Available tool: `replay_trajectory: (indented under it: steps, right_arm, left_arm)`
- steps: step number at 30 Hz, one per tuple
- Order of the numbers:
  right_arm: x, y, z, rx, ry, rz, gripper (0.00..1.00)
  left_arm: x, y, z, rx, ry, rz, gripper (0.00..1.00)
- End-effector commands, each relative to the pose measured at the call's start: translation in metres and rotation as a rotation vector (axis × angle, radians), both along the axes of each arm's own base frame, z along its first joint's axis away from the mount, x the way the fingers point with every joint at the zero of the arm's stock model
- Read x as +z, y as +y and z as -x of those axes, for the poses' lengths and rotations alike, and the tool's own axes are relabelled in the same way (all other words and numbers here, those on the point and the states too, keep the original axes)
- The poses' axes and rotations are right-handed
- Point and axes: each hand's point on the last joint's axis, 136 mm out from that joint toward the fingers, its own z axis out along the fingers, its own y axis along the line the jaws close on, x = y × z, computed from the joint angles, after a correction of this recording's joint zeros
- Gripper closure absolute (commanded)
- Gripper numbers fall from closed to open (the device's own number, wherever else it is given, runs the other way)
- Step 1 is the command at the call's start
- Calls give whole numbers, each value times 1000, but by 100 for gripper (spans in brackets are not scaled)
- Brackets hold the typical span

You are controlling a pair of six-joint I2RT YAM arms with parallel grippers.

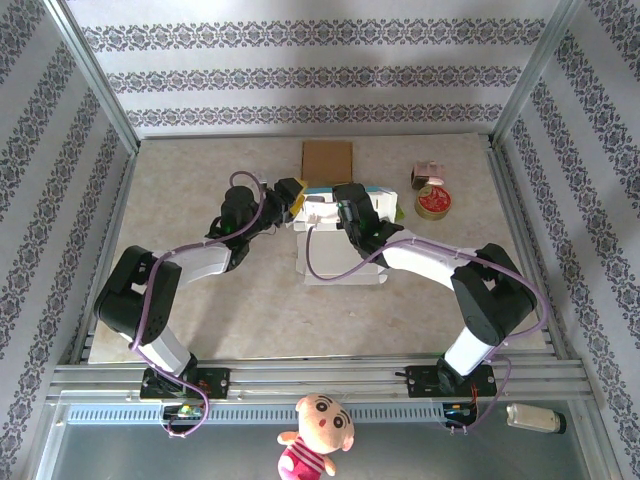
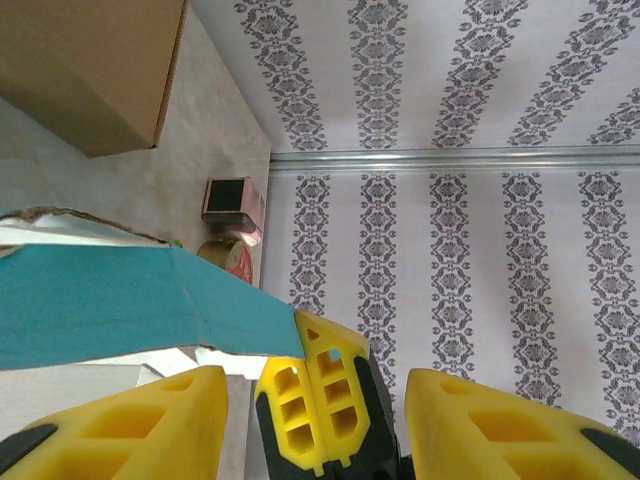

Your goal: Fold the paper box

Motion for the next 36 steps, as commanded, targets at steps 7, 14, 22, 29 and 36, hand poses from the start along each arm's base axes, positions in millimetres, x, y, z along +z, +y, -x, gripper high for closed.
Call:
replay_trajectory:
  steps: [7, 14, 22, 29, 36]
  right_arm:
    - [7, 8, 8, 2, -18, -62, 100]
    - [2, 6, 8, -14, -1, -74, 100]
    - [5, -2, 7, -29, -3, -82, 100]
    - [8, -7, 5, -45, -7, -93, 100]
    - [11, -13, 4, -61, -8, -106, 100]
  left_arm:
    - [-13, 8, -25, 116, -24, -45, 50]
    - [-19, -2, -29, 78, -29, -35, 57]
    - [-23, 4, -18, 102, -14, -56, 40]
    - [-18, 0, -16, 89, -17, -44, 37]
    - [-14, -14, -11, 63, -13, -8, 38]
